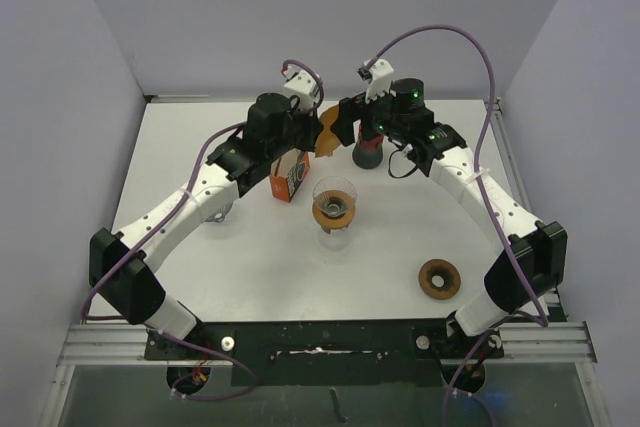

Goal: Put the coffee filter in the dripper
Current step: Place the coffee filter in the coffee dripper.

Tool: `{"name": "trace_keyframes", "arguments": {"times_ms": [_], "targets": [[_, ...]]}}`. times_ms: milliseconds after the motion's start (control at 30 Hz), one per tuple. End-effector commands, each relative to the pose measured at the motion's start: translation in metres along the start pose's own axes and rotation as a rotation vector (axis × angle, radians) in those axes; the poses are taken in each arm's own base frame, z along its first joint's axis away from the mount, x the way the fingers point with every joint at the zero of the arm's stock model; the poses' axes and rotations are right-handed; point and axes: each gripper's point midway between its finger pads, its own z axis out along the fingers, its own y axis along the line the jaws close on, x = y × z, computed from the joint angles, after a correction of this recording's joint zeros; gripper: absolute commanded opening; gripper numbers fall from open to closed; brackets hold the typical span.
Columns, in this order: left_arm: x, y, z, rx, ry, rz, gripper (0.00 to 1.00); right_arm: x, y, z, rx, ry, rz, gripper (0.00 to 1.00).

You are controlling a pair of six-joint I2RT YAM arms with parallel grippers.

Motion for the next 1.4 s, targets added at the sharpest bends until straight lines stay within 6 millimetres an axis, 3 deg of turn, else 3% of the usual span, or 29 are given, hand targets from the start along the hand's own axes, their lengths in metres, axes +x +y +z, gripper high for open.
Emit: {"name": "trace_keyframes", "arguments": {"times_ms": [0,167,600,1133,1367], "targets": [[-0.018,-0.007,0.000,0.027,-0.070,-0.001,0.00,-0.037,0.003,-0.014,0.019,-0.102,-0.057,0.85],[-0.012,-0.002,0.005,0.002,-0.051,-0.020,0.00,-0.042,0.018,-0.019,-0.058,-0.121,-0.052,0.88],[-0.011,0.006,0.012,-0.053,-0.041,-0.047,0.00,-0.040,0.027,-0.020,-0.097,-0.118,0.001,0.91],[-0.017,0.003,0.011,-0.046,-0.063,-0.080,0.00,-0.019,0.019,-0.003,-0.025,-0.068,0.018,0.88],[-0.019,0.004,0.008,-0.049,-0.075,-0.082,0.00,-0.018,-0.002,-0.003,0.104,-0.057,-0.013,0.84]]}}
